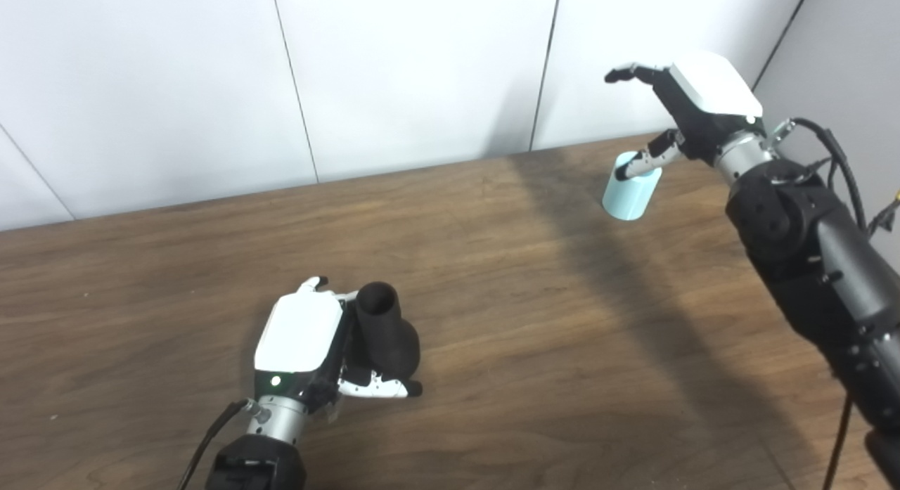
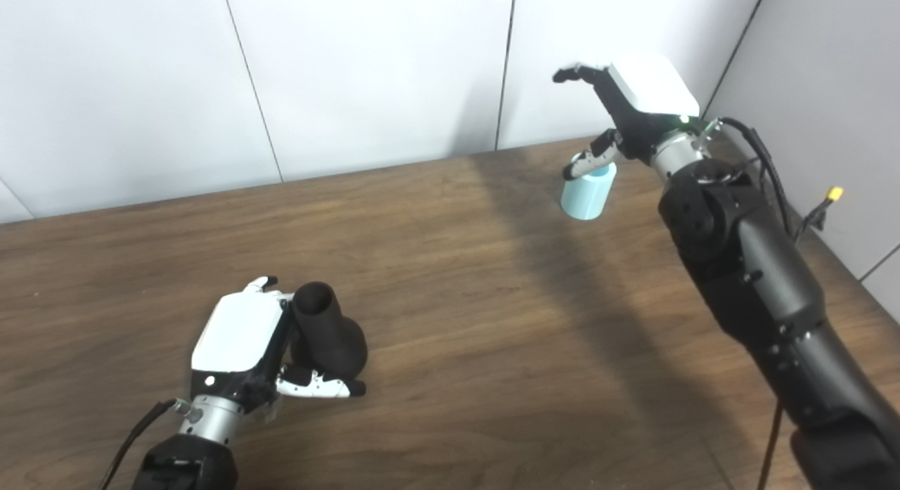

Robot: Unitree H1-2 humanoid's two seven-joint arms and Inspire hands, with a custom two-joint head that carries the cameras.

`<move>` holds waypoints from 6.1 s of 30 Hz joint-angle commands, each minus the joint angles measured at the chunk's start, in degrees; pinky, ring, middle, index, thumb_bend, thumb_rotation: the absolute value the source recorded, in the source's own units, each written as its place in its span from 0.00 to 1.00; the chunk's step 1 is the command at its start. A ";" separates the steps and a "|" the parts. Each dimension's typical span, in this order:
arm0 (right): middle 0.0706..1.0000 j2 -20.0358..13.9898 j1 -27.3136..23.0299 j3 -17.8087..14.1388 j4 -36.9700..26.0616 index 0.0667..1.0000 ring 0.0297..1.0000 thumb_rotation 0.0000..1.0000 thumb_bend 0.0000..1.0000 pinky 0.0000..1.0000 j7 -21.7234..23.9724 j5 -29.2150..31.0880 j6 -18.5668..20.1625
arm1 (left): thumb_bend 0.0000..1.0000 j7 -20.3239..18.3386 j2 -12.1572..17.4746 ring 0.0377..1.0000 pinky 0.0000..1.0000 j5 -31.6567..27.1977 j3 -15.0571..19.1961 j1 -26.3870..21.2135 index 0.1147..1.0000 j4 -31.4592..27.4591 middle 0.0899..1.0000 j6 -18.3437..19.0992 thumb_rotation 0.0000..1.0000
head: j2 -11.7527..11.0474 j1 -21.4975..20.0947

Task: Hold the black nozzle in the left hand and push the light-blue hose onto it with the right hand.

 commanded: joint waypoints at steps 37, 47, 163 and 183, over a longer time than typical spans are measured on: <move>0.73 0.97 -12.36 4.76 34.49 0.72 0.67 0.08 1.00 0.56 -11.52 5.29 -12.15 | 0.53 -1.30 1.37 0.59 0.86 0.89 0.84 0.84 0.43 -1.17 0.41 -0.85 0.00 | 1.03 -0.37; 0.64 -0.06 -12.17 6.20 32.66 0.65 0.59 0.07 0.91 0.55 -8.16 4.35 -10.54 | 0.53 -0.55 1.13 0.58 0.86 0.97 0.87 1.08 0.43 -1.22 0.41 -1.16 0.00 | 1.85 0.42; 0.47 14.03 -11.41 9.90 -28.56 0.46 0.37 0.00 0.52 0.37 25.56 13.28 3.64 | 0.52 -3.36 -6.88 0.61 0.87 6.85 -4.84 -1.11 0.39 1.45 0.48 4.94 0.00 | 4.55 23.13; 0.47 14.37 -9.02 10.69 -23.91 0.47 0.37 0.00 0.52 0.37 22.39 11.57 -2.41 | 0.52 -3.53 -7.22 0.61 0.88 7.57 -4.98 -1.09 0.39 1.24 0.48 5.42 0.00 | 4.72 23.29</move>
